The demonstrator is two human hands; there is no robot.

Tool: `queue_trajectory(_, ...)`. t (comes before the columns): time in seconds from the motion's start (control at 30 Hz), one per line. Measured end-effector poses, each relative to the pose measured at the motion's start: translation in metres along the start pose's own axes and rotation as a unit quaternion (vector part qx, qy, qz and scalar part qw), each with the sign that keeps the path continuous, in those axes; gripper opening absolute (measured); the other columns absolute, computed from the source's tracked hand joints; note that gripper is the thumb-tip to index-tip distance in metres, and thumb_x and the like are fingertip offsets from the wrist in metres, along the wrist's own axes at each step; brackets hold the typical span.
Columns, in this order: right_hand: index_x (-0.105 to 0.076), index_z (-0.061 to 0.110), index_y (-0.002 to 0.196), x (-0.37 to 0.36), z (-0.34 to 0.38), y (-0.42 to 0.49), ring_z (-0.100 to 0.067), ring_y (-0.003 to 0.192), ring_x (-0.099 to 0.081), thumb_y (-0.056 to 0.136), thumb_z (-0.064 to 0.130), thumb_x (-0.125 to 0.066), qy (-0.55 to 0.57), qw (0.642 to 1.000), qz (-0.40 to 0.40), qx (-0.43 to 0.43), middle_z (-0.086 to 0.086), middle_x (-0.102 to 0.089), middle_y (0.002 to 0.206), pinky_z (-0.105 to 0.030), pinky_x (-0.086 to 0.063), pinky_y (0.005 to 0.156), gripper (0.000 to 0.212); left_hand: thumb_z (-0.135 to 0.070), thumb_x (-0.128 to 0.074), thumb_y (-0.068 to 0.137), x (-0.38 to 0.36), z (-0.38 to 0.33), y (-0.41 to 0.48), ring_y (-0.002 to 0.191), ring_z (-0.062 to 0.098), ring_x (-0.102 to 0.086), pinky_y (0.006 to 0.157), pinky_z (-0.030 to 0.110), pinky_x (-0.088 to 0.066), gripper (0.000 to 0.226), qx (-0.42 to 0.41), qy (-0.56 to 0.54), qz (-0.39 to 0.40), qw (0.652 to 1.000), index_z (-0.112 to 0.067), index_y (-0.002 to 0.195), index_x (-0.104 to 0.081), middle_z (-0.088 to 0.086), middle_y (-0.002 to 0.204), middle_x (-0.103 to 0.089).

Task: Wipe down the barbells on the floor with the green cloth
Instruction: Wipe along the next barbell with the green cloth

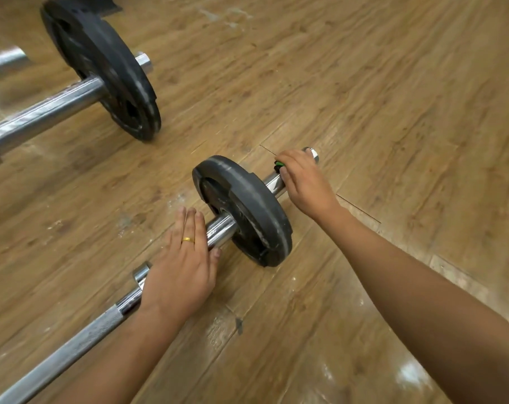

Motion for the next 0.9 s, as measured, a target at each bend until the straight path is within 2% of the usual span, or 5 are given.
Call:
queue_trajectory(0.17, -0.060, 0.003, 0.128, -0.009, 0.010, -0.008, -0.026, 0.123, -0.052, 0.105, 0.016, -0.046, -0.005, 0.996, 0.055, 0.072, -0.011, -0.061, 0.128, -0.032, -0.013, 0.119, 0.030, -0.043, -0.007, 0.107, 0.004, -0.007, -0.004, 0.154, 0.035, 0.011, 0.127, 0.047, -0.009, 0.070, 0.000, -0.019, -0.009, 1.000, 0.006, 0.156, -0.007, 0.025, 0.165, -0.010)
queue_trajectory(0.33, -0.063, 0.002, 0.125, 0.002, -0.011, -0.003, -0.029, 0.122, -0.054, 0.104, 0.012, -0.046, 0.005, 0.999, -0.016, -0.038, -0.012, -0.062, 0.125, -0.051, -0.028, 0.116, 0.029, -0.040, -0.013, 0.107, 0.008, -0.015, -0.011, 0.155, 0.033, 0.001, 0.126, 0.048, -0.015, 0.068, 0.003, -0.045, -0.006, 0.999, 0.007, 0.155, -0.020, 0.024, 0.164, -0.020)
queue_trajectory(0.5, -0.059, 0.001, 0.129, -0.007, 0.002, -0.021, -0.026, 0.124, -0.051, 0.105, 0.014, -0.045, 0.038, 0.996, 0.044, 0.061, -0.012, -0.059, 0.128, -0.033, -0.016, 0.122, 0.030, -0.041, -0.009, 0.105, 0.010, -0.022, -0.015, 0.155, 0.032, 0.003, 0.126, 0.046, -0.009, 0.070, 0.010, -0.056, 0.002, 0.998, 0.005, 0.157, -0.019, 0.022, 0.165, -0.016)
queue_trajectory(0.73, -0.061, 0.000, 0.125, 0.013, -0.034, -0.013, -0.029, 0.129, -0.049, 0.105, 0.012, -0.043, 0.039, 0.993, -0.052, -0.102, -0.013, -0.061, 0.126, -0.057, -0.026, 0.117, 0.030, -0.045, -0.002, 0.105, 0.009, -0.029, -0.020, 0.156, 0.031, 0.008, 0.127, 0.045, -0.002, 0.072, 0.013, -0.059, 0.016, 0.998, 0.001, 0.159, -0.011, 0.019, 0.167, -0.010)
queue_trajectory(0.9, -0.059, 0.003, 0.132, -0.007, 0.004, -0.040, -0.025, 0.136, -0.045, 0.105, 0.014, -0.044, 0.052, 0.999, 0.014, 0.004, -0.009, -0.059, 0.133, -0.049, -0.018, 0.123, 0.032, -0.049, -0.005, 0.105, 0.009, -0.031, -0.024, 0.156, 0.029, 0.008, 0.127, 0.045, -0.003, 0.074, 0.017, -0.074, 0.021, 0.997, 0.000, 0.159, -0.011, 0.017, 0.168, -0.009)
Point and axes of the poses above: each hand's wrist, its own y-axis towards the middle knuckle, its own x-axis out of the back of the hand, z = x × y, the point moved 6 cm from there along y, towards the middle knuckle
